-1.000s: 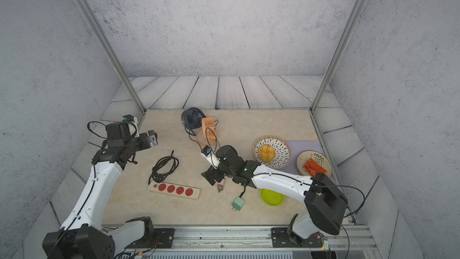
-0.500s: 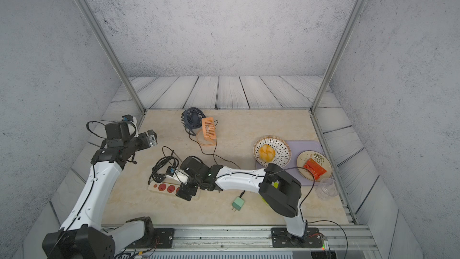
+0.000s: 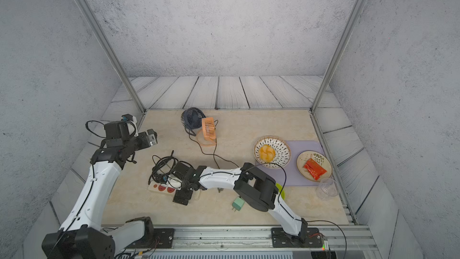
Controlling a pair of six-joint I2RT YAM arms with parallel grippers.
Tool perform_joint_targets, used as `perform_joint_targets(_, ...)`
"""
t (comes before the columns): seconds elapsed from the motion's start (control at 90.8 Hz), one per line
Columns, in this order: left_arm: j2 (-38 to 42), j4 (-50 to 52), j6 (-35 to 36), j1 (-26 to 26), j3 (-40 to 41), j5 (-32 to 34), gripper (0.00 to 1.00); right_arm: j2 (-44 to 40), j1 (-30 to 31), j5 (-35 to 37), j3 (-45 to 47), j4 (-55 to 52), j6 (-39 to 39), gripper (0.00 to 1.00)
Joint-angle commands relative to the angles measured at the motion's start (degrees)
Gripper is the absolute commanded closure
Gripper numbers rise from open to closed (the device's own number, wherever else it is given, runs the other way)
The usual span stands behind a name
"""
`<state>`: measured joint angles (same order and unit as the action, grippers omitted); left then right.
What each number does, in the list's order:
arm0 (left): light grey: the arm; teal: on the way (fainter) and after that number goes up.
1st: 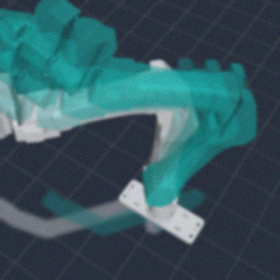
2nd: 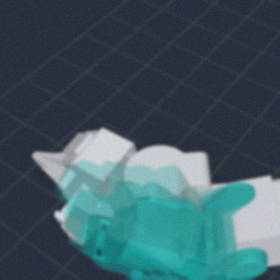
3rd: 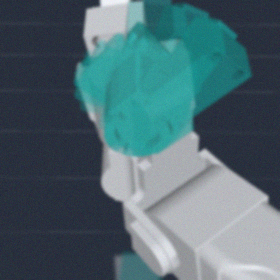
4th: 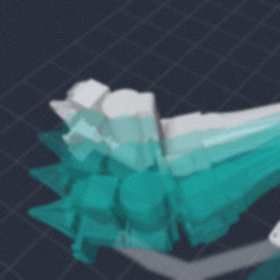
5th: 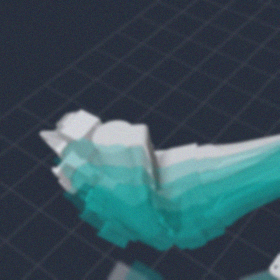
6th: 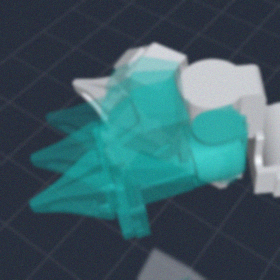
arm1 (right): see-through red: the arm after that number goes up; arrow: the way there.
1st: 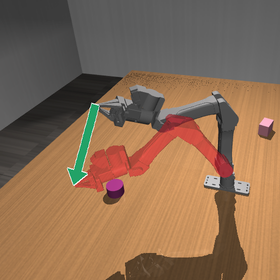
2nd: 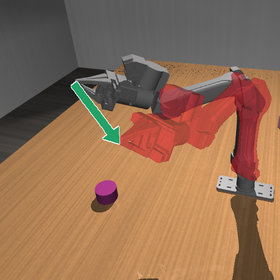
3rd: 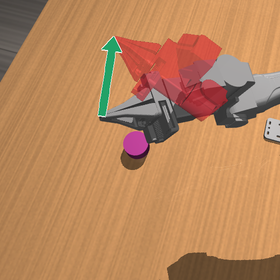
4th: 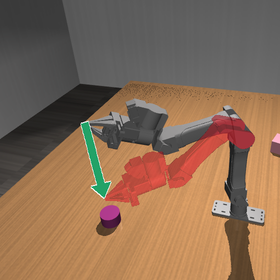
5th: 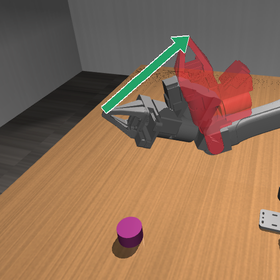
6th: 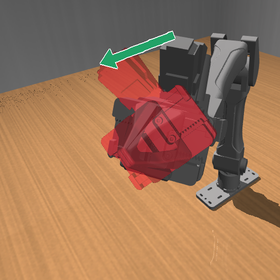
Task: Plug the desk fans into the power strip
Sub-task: Adjust the socket at the center of the board.
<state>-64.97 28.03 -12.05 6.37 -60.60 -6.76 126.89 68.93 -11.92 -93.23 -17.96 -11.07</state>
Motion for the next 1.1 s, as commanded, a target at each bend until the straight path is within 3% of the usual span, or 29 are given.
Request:
perform_joint_targets(0.0, -0.5, 0.2, -0.3, 0.5, -1.4, -0.9, 0.0, 2.5, 0.4, -0.5, -3.1, -3.8, 0.9, 0.07)
perform_joint_targets(0.209, -0.8, 0.3, -0.2, 0.5, -1.7, -0.7, 0.0, 4.3, 0.4, 3.3, -6.9, -8.3, 4.3, 0.22)
perform_joint_targets(0.385, -1.1, 1.2, -0.3, 0.5, -2.4, -0.8, 0.01, 3.8, 0.3, 8.2, -9.0, -11.2, 9.2, 0.57)
perform_joint_targets(0.671, -1.2, 1.1, -0.7, 0.5, -2.9, -1.4, 0.01, -0.5, -1.1, 17.5, -8.8, -10.8, 23.8, 0.82)
perform_joint_targets(0.87, -0.8, 2.0, -0.4, 0.5, -3.3, -1.6, 0.01, -1.5, -3.0, 20.5, -8.1, -13.0, 35.2, 0.83)
perform_joint_targets(0.947, -0.7, 0.0, -0.2, 0.4, -1.2, -1.5, 0.0, -1.6, -4.6, 18.0, -6.4, -11.5, 39.0, 0.81)
perform_joint_targets(1.013, -0.8, -1.3, -0.6, 0.4, 0.8, -2.2, 0.0, -1.6, -6.0, 14.5, -6.0, -10.8, 40.4, 0.74)
perform_joint_targets(1.09, -1.2, -1.6, -1.8, 0.4, 2.4, -3.4, 0.01, -2.3, -7.6, 10.3, -6.1, -10.6, 41.5, 0.56)
